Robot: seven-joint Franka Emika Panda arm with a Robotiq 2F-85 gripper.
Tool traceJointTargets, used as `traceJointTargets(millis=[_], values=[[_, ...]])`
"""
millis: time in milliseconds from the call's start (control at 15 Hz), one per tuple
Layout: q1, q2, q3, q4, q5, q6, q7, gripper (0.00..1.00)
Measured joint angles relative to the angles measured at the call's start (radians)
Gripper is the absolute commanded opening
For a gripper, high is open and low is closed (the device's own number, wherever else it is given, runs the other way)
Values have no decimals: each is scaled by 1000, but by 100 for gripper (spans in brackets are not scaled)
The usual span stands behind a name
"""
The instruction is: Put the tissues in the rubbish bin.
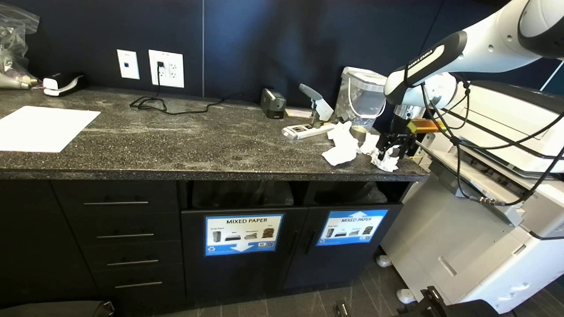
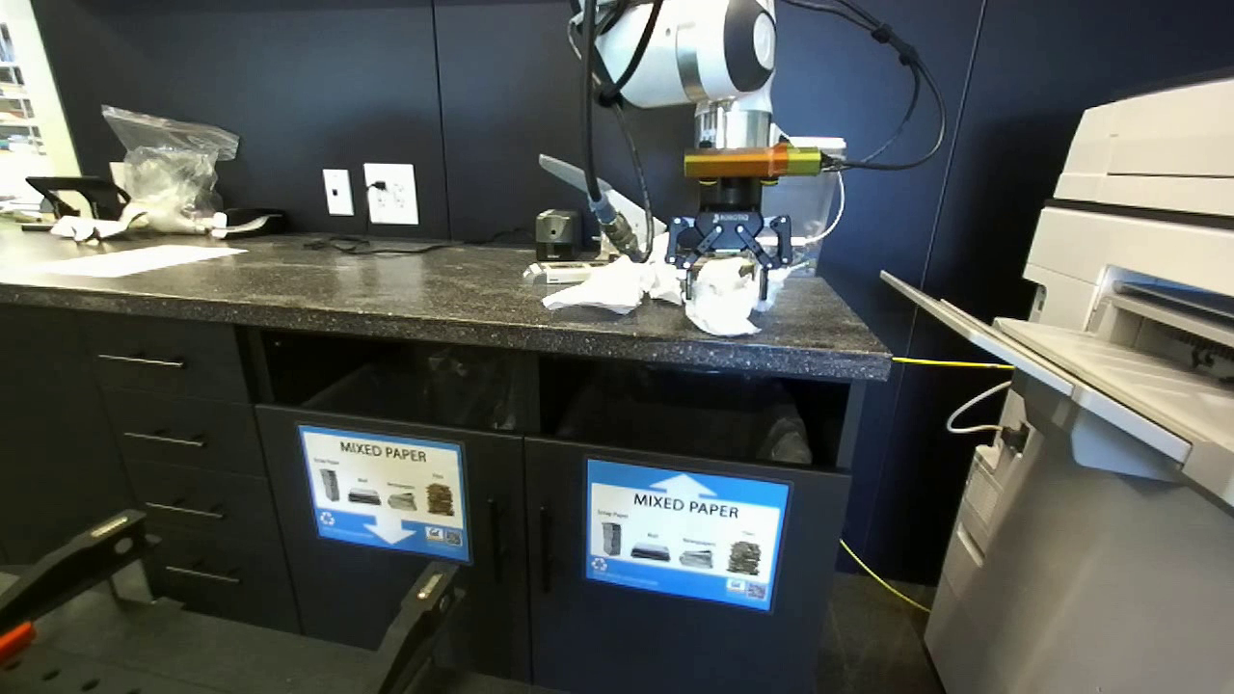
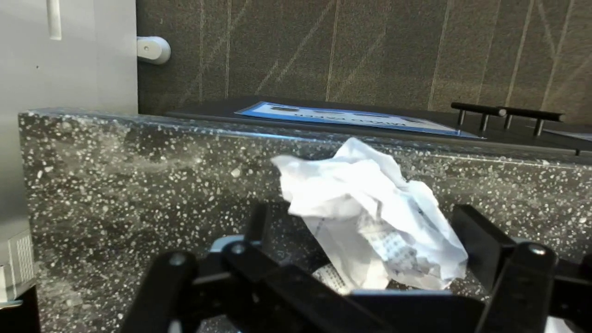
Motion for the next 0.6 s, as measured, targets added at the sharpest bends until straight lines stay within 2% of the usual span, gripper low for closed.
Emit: traceJointTargets(millis=[600], values=[[-26, 47, 24, 46, 36, -42, -43, 100]])
